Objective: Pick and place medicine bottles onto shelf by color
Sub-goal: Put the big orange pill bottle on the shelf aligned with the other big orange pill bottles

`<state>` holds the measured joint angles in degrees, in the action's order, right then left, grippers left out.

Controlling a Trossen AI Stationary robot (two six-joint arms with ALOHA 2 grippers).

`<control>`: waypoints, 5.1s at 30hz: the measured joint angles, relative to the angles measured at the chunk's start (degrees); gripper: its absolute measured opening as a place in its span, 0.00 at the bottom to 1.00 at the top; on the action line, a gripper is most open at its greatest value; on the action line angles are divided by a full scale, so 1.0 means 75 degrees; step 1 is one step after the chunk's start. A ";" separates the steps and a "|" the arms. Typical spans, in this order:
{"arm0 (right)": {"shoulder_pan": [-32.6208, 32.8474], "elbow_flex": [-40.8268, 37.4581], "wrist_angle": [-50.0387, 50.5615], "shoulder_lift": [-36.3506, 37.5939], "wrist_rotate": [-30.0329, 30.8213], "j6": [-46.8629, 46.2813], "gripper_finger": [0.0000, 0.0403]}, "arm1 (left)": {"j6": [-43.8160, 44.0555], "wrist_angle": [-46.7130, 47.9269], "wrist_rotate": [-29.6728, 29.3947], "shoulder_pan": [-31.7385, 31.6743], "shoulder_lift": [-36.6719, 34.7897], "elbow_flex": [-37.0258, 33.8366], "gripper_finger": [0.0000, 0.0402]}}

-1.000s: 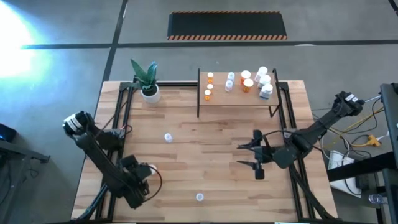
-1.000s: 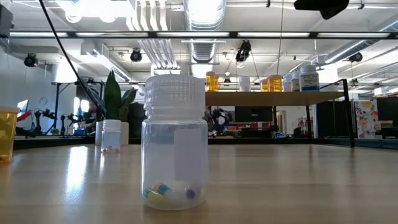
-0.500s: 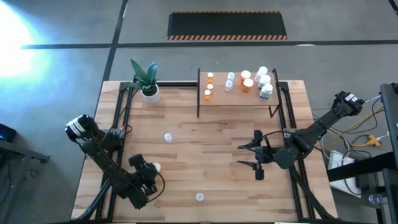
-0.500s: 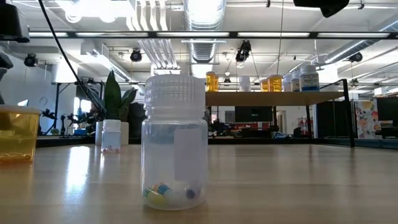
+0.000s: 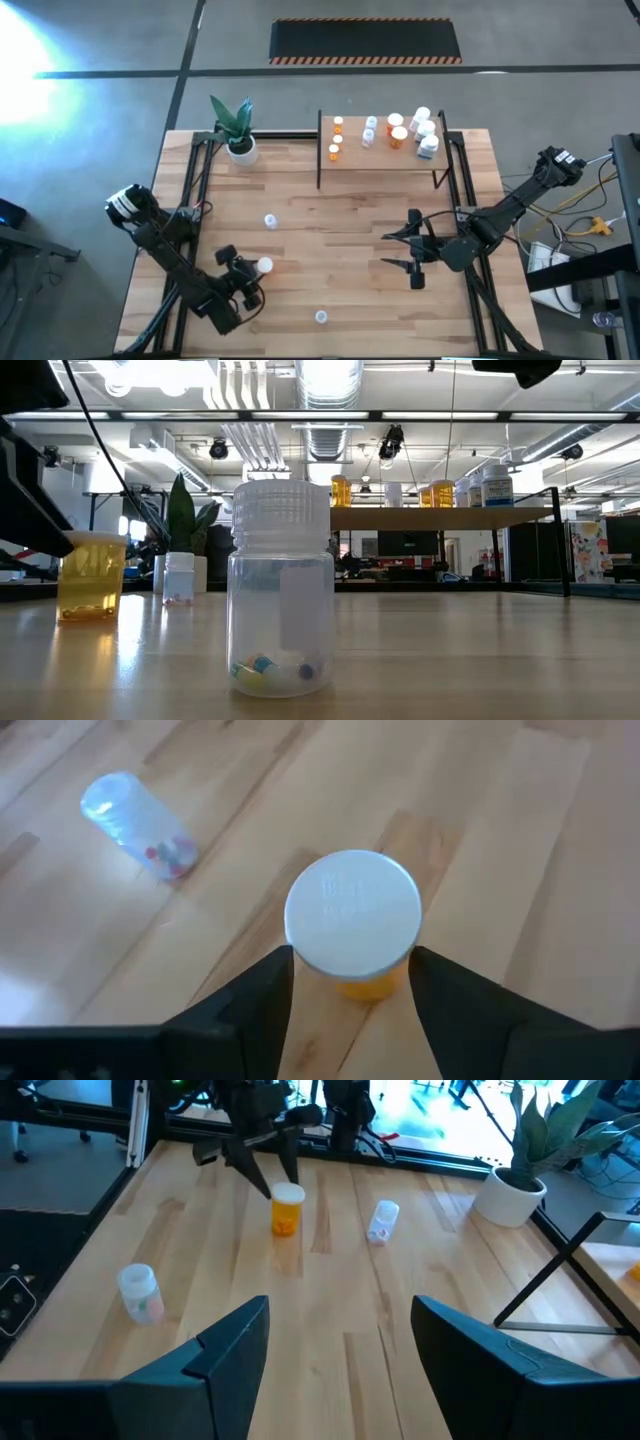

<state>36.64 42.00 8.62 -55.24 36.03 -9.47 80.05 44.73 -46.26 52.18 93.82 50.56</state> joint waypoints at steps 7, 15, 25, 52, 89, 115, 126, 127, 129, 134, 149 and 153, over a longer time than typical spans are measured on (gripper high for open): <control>0.0000 -0.0003 0.0000 0.0000 -0.0004 -0.0011 0.58 | -0.0481 -0.1755 -0.0434 -0.0010 0.0000 -0.0806 0.47; 0.0000 -0.0003 0.0006 -0.0003 -0.0006 -0.0156 0.58 | -0.1107 -0.3107 -0.1066 -0.0245 0.0024 -0.1377 0.62; -0.0003 -0.0038 0.0003 -0.0003 -0.0006 -0.0193 0.58 | -0.2965 -0.4921 -0.1150 -0.0787 0.0455 -0.1428 0.73; 0.0124 -0.0781 0.1076 0.0006 -0.0403 -0.2173 0.58 | -0.8464 -1.0276 0.0801 -0.3343 0.0877 -0.0947 0.43; 0.0682 -0.2430 0.1583 -0.0003 -0.0022 -0.4799 0.58 | -1.0599 -0.9780 0.4115 -0.5916 0.2455 0.1637 0.63; 0.0660 -0.4825 -0.2155 -0.0050 0.1870 -0.4188 0.58 | -1.2520 -1.0351 0.5062 -0.6215 0.4578 0.3024 0.72; 0.0662 -0.4862 -0.2165 -0.0050 0.1657 -0.4409 0.58 | -1.2537 -0.9268 0.6654 -0.6830 0.4983 0.3852 0.72; 0.0662 -0.4835 -0.2165 -0.0050 0.1518 -0.4358 0.58 | -1.2520 -0.9168 0.6820 -0.6874 0.4983 0.3915 0.72; 0.0662 -0.4751 -0.2157 -0.0050 0.1242 -0.4195 0.58 | -1.2536 -0.9055 0.7151 -0.6954 0.4983 0.4018 0.72; 0.0662 -0.4359 -0.1837 -0.0044 0.0721 -0.4063 0.58 | -1.2587 -0.9066 0.7200 -0.7000 0.4983 0.4034 0.72; 0.0661 -0.3570 0.0632 -0.0210 0.1029 -0.6310 0.58 | -1.2576 -0.8529 0.6319 -0.6875 0.4816 0.4008 0.72; 0.0662 -0.3910 -0.0514 -0.0534 0.1344 -0.5917 0.59 | -1.2578 -0.8306 0.6096 -0.6872 0.4724 0.3951 0.72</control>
<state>41.60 12.68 4.77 -59.25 46.11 -53.86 -14.28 -17.57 -0.54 0.64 129.25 80.19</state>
